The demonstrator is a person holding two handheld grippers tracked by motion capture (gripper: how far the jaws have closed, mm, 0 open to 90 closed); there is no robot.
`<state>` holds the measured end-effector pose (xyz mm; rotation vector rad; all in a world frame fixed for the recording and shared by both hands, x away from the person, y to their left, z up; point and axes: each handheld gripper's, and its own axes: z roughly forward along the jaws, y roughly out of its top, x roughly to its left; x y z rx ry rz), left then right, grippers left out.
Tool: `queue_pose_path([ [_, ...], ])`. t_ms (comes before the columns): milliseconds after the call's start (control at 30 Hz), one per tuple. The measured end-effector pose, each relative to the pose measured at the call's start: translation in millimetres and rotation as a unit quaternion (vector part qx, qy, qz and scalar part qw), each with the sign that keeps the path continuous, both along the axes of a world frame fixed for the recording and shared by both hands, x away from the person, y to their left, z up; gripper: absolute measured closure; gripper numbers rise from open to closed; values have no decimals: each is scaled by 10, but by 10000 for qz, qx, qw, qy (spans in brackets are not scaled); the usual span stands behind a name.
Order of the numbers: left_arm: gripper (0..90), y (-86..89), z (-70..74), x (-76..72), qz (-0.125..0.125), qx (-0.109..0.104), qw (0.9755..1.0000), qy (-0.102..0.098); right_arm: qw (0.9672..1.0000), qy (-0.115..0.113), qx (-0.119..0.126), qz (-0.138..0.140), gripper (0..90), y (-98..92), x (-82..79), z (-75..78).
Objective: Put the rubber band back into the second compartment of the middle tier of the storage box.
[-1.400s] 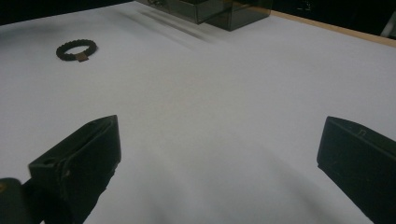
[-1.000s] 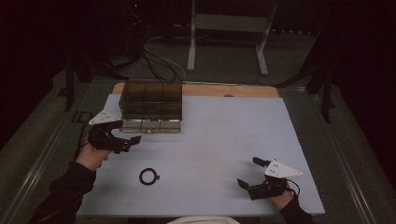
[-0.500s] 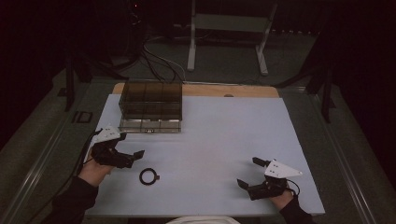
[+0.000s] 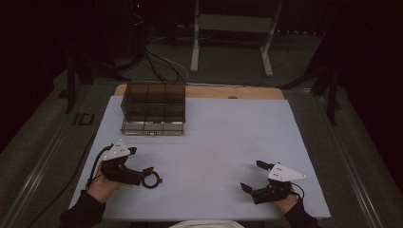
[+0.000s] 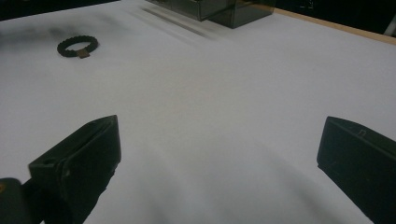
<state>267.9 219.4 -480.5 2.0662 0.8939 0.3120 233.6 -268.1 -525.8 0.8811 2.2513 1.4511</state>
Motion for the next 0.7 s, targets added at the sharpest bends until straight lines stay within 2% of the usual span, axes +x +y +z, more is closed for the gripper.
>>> queue_pose_path([
  [100,22,-5,-77,-21,-9,-8,10000,58,10000,13,7,-8,0,-2,0,0],
  [233,22,-29,-160,-53,-59,117,9999,75,10000,21,-13,14,0,0,-2,-2],
  [367,22,-42,-234,-73,29,219,9996,174,10000,11,-38,29,0,0,-3,-2],
  [533,23,-27,-293,-96,-72,290,9992,255,10000,14,-39,31,0,1,-2,-4],
  [700,75,-47,-337,-116,-107,484,9986,191,10000,15,-60,35,0,5,-4,-5],
])
